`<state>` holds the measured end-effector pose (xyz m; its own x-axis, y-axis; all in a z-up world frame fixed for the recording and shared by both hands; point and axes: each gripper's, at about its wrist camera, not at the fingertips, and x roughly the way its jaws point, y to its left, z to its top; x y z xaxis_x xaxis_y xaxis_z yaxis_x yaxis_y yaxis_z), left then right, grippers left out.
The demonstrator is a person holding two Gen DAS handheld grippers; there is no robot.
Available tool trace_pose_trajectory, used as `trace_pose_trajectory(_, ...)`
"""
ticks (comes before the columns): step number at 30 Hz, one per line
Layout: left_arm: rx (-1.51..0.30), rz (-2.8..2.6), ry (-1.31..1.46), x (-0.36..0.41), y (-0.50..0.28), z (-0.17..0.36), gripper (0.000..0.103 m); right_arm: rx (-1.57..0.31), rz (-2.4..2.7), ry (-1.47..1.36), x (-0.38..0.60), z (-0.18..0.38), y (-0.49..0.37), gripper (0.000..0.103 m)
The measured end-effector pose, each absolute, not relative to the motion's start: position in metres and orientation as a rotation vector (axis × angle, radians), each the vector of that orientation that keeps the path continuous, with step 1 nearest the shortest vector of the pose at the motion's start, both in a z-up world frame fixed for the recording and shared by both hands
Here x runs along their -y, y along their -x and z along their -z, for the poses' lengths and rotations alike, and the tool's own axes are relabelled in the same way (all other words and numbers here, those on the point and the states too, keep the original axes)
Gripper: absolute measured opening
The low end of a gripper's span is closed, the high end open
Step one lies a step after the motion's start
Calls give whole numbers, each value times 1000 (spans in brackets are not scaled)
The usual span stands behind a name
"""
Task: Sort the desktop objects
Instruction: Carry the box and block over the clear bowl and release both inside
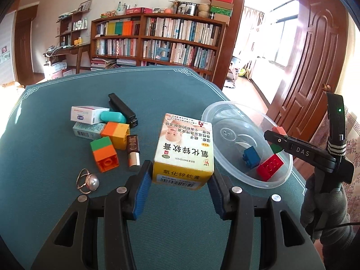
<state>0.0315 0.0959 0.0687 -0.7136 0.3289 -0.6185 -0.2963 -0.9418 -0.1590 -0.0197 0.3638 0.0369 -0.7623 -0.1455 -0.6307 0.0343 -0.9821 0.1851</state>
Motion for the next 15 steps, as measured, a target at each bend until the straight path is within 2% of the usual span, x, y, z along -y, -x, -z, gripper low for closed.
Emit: trace_pose_trajectory(15,-80,-2476,902,-182,6,-74,51,315,2882,-1123,-399,-21,21,37)
